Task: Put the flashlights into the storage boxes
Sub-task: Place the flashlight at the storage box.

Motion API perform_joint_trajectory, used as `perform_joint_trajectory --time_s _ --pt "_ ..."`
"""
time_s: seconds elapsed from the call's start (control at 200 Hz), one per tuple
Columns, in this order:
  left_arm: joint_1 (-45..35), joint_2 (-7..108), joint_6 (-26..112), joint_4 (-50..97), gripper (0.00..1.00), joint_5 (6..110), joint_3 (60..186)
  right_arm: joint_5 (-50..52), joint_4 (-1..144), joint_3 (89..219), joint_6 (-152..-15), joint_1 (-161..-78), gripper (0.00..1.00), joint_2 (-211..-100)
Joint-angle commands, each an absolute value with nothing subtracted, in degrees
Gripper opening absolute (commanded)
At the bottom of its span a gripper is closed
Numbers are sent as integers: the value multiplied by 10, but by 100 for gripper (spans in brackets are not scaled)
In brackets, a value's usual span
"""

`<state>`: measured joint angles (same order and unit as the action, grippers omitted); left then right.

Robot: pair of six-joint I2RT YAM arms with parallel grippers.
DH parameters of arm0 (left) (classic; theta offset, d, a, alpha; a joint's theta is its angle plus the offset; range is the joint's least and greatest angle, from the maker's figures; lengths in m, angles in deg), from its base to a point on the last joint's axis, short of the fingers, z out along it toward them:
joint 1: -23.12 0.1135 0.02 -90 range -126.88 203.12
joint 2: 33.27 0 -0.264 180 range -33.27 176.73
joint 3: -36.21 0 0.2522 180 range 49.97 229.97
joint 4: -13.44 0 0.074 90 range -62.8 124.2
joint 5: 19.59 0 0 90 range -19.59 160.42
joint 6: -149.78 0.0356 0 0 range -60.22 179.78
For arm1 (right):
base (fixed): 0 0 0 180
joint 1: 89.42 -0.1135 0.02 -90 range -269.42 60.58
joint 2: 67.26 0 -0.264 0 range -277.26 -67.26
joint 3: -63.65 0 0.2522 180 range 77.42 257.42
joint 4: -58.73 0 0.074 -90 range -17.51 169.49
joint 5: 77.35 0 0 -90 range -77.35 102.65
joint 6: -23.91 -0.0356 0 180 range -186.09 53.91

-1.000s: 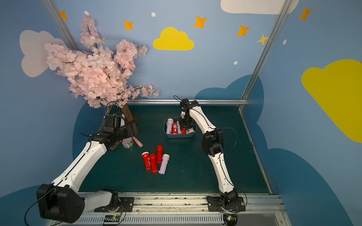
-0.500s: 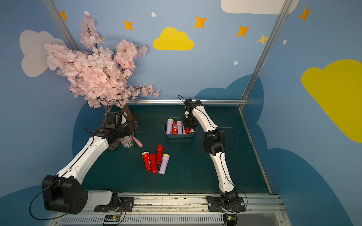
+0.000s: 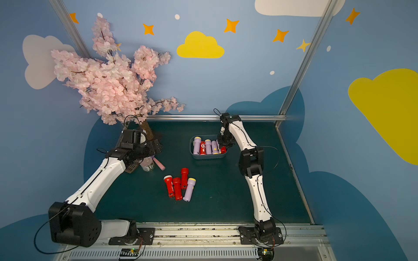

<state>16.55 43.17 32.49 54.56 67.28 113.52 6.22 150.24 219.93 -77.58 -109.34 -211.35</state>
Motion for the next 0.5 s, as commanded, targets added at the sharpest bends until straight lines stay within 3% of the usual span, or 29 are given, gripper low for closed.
perform_joint_trajectory --time_s 0.0,0.496 --pt "167 421 316 543 99 666 1136 80 1515 2197 -767 -1095 37 -2128" --pt "156 410 302 543 99 654 1129 165 1503 2135 -755 -1098 48 -2036"
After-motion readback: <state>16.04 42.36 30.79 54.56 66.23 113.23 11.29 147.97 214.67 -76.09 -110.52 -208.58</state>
